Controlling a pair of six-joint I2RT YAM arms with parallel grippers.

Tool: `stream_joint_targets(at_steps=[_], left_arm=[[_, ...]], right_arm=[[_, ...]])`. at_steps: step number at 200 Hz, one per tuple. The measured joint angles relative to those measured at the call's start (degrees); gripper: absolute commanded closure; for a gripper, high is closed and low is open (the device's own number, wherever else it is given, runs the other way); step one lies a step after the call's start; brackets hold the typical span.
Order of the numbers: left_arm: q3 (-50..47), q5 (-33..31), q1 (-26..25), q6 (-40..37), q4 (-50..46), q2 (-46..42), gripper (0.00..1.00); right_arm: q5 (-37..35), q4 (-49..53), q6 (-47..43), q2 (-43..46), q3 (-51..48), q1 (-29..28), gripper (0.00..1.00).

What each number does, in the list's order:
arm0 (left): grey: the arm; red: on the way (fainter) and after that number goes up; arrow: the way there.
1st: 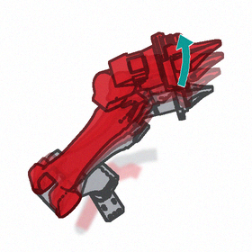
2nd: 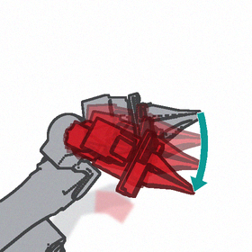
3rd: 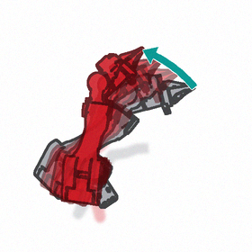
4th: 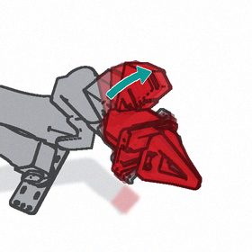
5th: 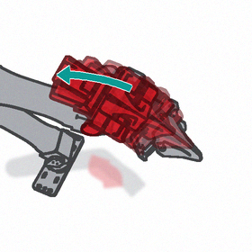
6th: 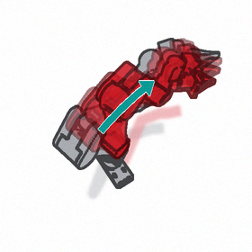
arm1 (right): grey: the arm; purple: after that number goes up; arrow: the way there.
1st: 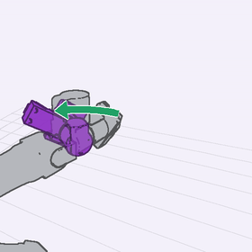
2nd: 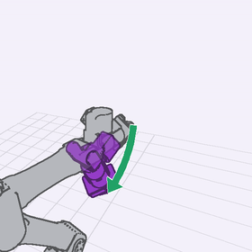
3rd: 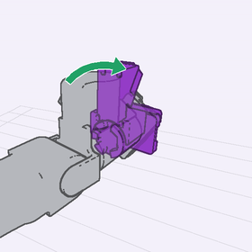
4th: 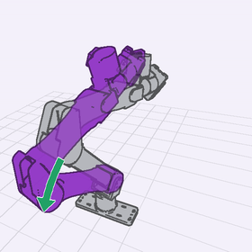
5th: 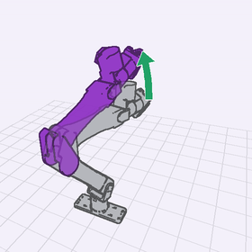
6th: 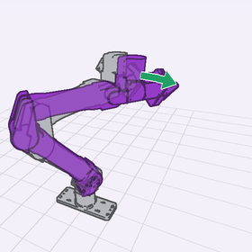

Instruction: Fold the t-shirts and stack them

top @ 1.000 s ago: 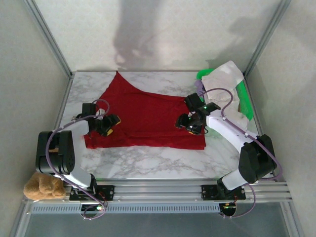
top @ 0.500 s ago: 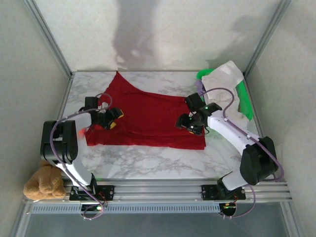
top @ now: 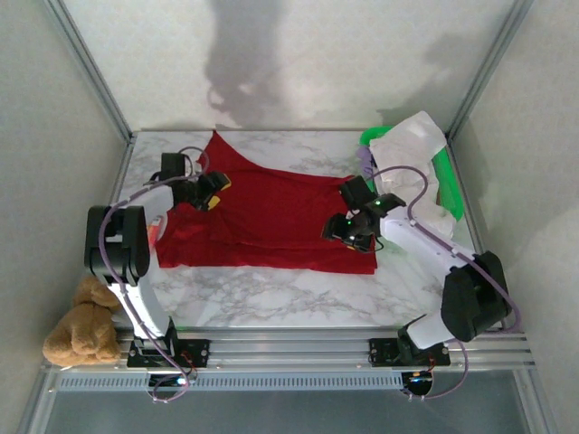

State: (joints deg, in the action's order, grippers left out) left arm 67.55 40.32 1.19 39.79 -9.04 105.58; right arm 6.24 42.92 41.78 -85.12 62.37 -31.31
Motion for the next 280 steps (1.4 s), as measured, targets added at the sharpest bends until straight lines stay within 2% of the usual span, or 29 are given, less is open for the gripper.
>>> stream_joint_targets(at_steps=[51,93,133,189,280], left_arm=[[0.31,-8.07,0.02,-6.21,-9.40,-11.82,0.32],[-13.81,-6.05,0.02,-6.08,-8.96,-19.12,0.28],[-23.54,-3.89,-0.04,-3.06,-7.89,-20.61,0.25],[-26.14,-3.43,-0.15,-1.97,-2.71,-21.79,0.25],[-27.21,-2.56,-0.15,-0.70,3.02,-17.40,0.24]], right_arm=[[2.91,-4.09,0.90,-10.75,6.69,-7.13,0.34],[4.31,-5.79,1.51,-14.43,10.95,-8.55,0.34],[3.91,-5.27,1.31,-14.40,12.04,-8.55,0.33],[3.65,-4.44,1.31,-13.03,11.17,-8.55,0.33],[2.36,-3.04,1.31,-10.69,9.44,-8.26,0.33]])
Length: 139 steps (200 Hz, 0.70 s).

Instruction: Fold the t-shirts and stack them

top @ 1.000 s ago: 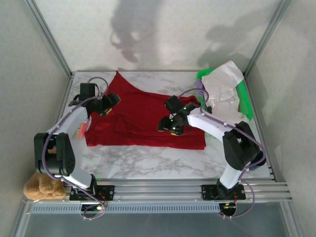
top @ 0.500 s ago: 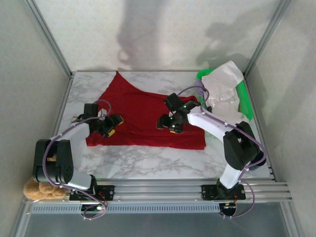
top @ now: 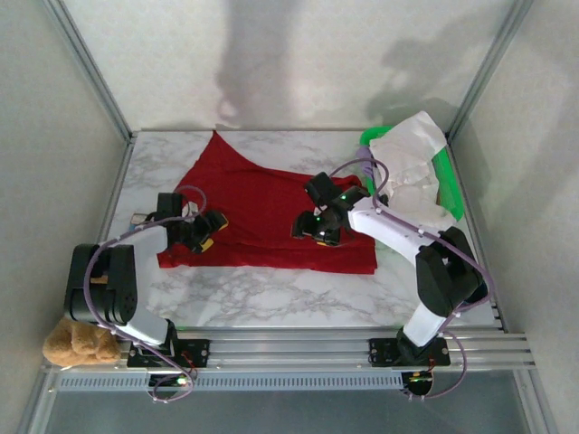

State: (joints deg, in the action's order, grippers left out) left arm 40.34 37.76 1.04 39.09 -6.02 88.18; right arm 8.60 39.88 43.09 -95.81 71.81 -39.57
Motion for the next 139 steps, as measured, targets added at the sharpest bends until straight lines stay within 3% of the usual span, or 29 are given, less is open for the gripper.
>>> stream_joint_targets(at_steps=[95,139], left_arm=[[0.90,1.64,-0.39,1.75,2.45,2.03,0.23],[12.87,3.72,-5.49,3.82,3.89,10.25,0.24]], right_arm=[[0.00,0.22,-0.02,0.37,-0.04,0.33,0.33],[0.00,0.26,-0.07,0.37,-0.04,0.72,0.33]])
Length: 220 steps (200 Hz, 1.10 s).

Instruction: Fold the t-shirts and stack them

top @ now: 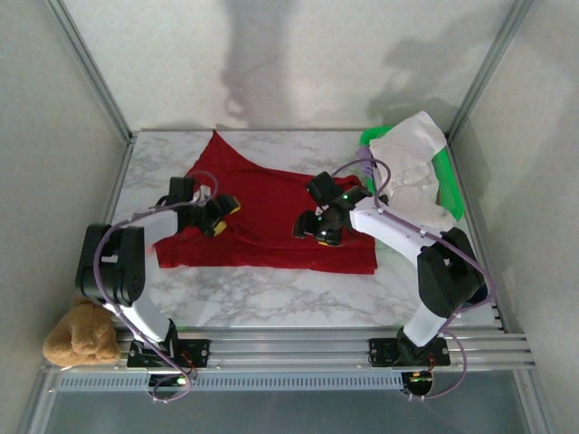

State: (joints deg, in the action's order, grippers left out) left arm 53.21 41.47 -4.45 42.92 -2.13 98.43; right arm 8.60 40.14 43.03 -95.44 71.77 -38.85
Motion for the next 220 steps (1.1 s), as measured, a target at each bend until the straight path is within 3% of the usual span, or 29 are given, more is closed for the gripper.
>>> stream_joint_targets(at_steps=[36,78,91,105,116,134,156,174,220], left_arm=[[8.59,-3.96,-3.23,0.42,0.02,2.45,0.26],[7.89,-12.76,-3.08,-0.48,-2.34,-3.89,0.31],[6.78,-14.86,-3.08,-1.73,-4.26,-6.56,0.42],[4.68,-17.05,-3.08,-3.08,-6.73,-9.27,0.70],[2.62,-18.78,-3.08,-3.85,-8.98,-11.17,0.86],[-1.11,-21.09,-3.08,-5.09,-12.52,-13.64,1.00],[-5.66,-22.01,-3.08,-5.88,-14.88,-15.58,1.00],[-8.59,-21.33,-3.17,-5.73,-15.21,-16.11,0.95],[-10.36,-16.11,-4.85,-2.54,-12.68,-16.94,0.65]], right_arm=[[-0.87,0.85,-0.28,1.27,-0.02,1.07,0.33],[-1.42,1.11,-0.61,3.63,-1.92,2.64,0.33],[-1.49,1.14,-1.05,3.63,-2.62,2.99,0.35],[-1.53,1.25,-1.66,3.39,-3.10,3.10,0.39],[-1.51,1.18,-2.27,2.67,-3.10,3.10,0.44],[-1.57,1.18,-3.26,0.79,-3.13,3.10,0.52],[-2.97,1.25,-3.85,-1.68,-3.37,3.10,0.53],[-4.17,1.27,-4.42,-2.80,-3.78,3.39,0.47],[-4.44,0.70,-4.70,-2.93,-5.25,5.55,0.34]])
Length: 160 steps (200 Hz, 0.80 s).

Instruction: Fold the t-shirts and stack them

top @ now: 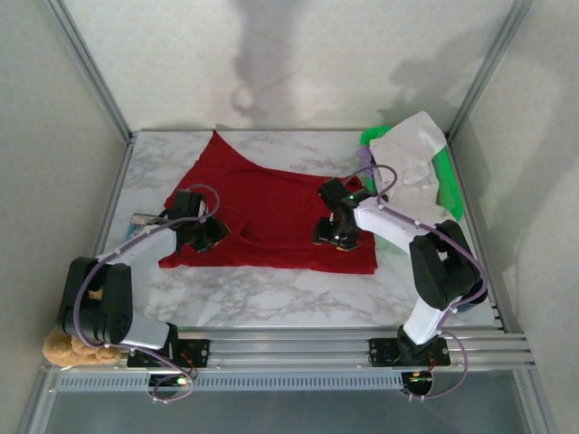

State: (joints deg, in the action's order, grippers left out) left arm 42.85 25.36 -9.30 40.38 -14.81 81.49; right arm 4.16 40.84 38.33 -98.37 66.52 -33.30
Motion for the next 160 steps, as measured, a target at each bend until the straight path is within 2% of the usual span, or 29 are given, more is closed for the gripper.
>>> stream_joint_targets(at_steps=[9,29,53,94,160], left_arm=[[-0.46,1.44,-0.33,0.94,1.33,-0.42,0.60],[-1.42,3.98,-1.40,2.93,3.85,-0.74,0.40],[-3.02,6.16,-3.74,6.03,7.37,-0.72,0.32],[-4.50,8.28,-7.43,10.10,13.42,1.55,0.30],[0.04,8.57,-10.80,12.20,18.40,12.15,0.30]], right_arm=[[0.15,-0.61,0.42,0.02,-0.66,0.33,0.33],[0.44,-2.01,1.53,0.02,-2.62,0.81,0.29],[0.48,-3.63,3.04,0.66,-5.22,1.18,0.25],[0.37,-6.16,4.66,2.62,-7.98,3.15,0.24],[0.39,-10.45,4.98,3.63,-10.67,6.54,0.24]])
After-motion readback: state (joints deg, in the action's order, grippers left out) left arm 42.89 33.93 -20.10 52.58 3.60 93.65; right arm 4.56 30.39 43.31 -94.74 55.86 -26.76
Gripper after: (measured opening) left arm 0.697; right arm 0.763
